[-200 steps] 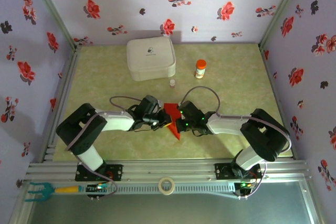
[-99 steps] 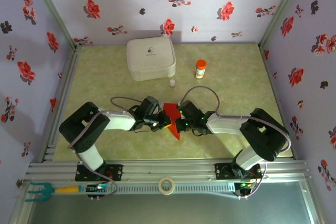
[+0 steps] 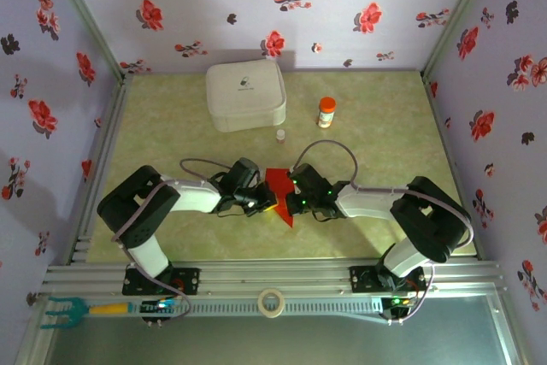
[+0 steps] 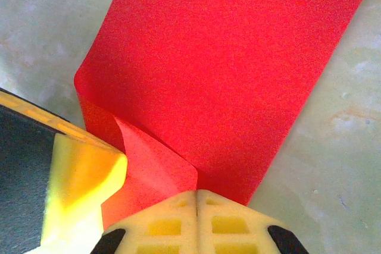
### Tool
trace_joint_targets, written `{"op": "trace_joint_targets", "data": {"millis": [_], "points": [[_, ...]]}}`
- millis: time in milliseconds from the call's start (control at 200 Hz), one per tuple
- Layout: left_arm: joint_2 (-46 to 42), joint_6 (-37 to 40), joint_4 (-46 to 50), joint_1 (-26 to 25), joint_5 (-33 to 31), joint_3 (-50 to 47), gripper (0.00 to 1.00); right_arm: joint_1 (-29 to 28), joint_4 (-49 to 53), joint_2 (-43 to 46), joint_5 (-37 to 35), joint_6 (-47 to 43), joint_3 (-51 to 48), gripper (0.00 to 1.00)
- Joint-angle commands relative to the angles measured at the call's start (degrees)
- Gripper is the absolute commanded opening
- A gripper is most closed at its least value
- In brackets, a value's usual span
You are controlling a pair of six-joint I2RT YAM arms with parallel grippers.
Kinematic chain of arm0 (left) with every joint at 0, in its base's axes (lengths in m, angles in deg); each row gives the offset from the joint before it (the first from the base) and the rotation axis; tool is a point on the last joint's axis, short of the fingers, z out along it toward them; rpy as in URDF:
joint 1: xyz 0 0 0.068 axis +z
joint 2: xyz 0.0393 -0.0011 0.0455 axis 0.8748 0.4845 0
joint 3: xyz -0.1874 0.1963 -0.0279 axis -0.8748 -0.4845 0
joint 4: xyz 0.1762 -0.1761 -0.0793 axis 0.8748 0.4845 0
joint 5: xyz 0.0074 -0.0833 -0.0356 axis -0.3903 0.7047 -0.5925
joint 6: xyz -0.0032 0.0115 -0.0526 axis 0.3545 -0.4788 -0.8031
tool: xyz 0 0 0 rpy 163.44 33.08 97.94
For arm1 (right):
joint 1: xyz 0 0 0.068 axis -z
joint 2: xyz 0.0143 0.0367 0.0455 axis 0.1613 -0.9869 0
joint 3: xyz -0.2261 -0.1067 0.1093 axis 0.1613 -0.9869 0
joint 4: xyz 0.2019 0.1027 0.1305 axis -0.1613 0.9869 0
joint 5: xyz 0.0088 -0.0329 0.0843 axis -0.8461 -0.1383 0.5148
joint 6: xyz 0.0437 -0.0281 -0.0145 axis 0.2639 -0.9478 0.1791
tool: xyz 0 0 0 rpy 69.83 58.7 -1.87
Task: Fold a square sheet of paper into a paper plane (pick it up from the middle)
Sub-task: Third fold the triangle at the center of the table.
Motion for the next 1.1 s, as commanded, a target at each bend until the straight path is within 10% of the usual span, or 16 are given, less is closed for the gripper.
{"op": "trace_joint_targets", "data": {"millis": [0, 365, 615, 1095], "points": [[1.4, 1.9, 2.7, 0.3, -1.2, 0.2, 0.00, 0.4, 2.8, -0.2, 0.5, 0.8, 0.9, 0.00], [2.0, 1.9, 2.7, 0.4, -0.9, 0.5, 0.00, 1.8, 5.9, 11.8, 5.5, 9.3, 1.1, 0.36], [1.9, 1.9, 2.7, 0.4, -0.9, 0.5, 0.00, 0.7, 1.8, 7.9, 18.6, 16.7, 0.9, 0.00], [2.1, 1.9, 2.7, 0.4, -0.9, 0.7, 0.00, -2.0, 7.1, -0.7, 17.2, 15.8, 5.9, 0.00]]}}
